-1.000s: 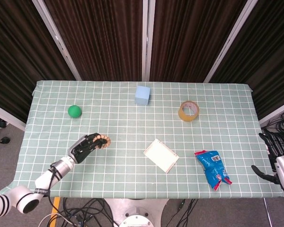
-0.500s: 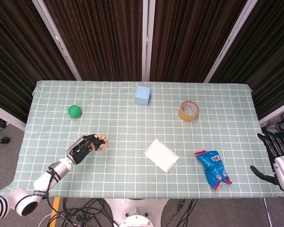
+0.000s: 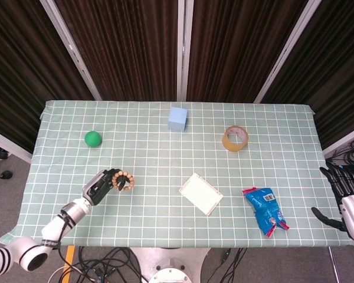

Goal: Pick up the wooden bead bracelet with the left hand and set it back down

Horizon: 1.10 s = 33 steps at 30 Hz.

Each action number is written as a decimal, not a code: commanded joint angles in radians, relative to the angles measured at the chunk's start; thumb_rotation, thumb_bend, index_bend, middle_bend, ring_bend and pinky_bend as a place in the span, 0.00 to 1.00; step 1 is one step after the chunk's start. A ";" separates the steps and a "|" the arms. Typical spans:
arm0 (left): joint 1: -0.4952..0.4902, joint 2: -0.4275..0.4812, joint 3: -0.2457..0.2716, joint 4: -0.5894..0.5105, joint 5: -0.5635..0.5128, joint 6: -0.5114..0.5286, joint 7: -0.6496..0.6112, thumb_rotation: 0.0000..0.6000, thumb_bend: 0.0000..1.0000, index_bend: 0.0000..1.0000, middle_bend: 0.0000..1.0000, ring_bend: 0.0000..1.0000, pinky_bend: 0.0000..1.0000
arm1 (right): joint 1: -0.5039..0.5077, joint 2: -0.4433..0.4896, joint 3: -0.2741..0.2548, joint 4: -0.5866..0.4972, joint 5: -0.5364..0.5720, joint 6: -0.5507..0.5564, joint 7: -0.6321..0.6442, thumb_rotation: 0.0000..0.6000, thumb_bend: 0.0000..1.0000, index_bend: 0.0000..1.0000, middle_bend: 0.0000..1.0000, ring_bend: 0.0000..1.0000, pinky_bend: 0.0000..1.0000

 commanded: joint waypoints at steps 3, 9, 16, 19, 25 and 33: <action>0.011 -0.011 -0.013 -0.009 -0.044 -0.012 0.050 0.48 0.51 0.67 0.76 0.45 0.17 | 0.001 0.001 0.000 -0.003 0.000 -0.003 -0.004 1.00 0.10 0.00 0.00 0.00 0.00; 0.018 -0.014 -0.024 -0.013 -0.064 -0.025 0.079 0.47 0.46 0.68 0.77 0.46 0.17 | 0.003 0.001 0.001 -0.005 0.004 -0.009 -0.006 1.00 0.10 0.00 0.00 0.00 0.00; 0.025 -0.018 -0.032 -0.014 -0.065 -0.034 0.084 0.49 0.42 0.68 0.76 0.46 0.17 | 0.003 0.003 0.001 -0.009 0.001 -0.007 -0.009 1.00 0.10 0.00 0.00 0.00 0.00; 0.029 -0.018 -0.035 -0.015 -0.066 -0.036 0.088 0.54 0.43 0.68 0.76 0.46 0.17 | 0.002 0.003 0.001 -0.009 0.001 -0.005 -0.008 1.00 0.10 0.00 0.00 0.00 0.00; 0.033 -0.017 -0.042 -0.019 -0.070 -0.043 0.100 0.71 0.52 0.68 0.76 0.46 0.17 | -0.001 0.003 0.000 -0.005 -0.001 0.000 -0.004 1.00 0.10 0.00 0.00 0.00 0.00; 0.041 -0.017 -0.053 -0.028 -0.081 -0.046 0.127 0.79 0.59 0.68 0.76 0.46 0.18 | -0.003 0.003 -0.001 -0.001 -0.004 0.005 0.003 1.00 0.10 0.00 0.00 0.00 0.00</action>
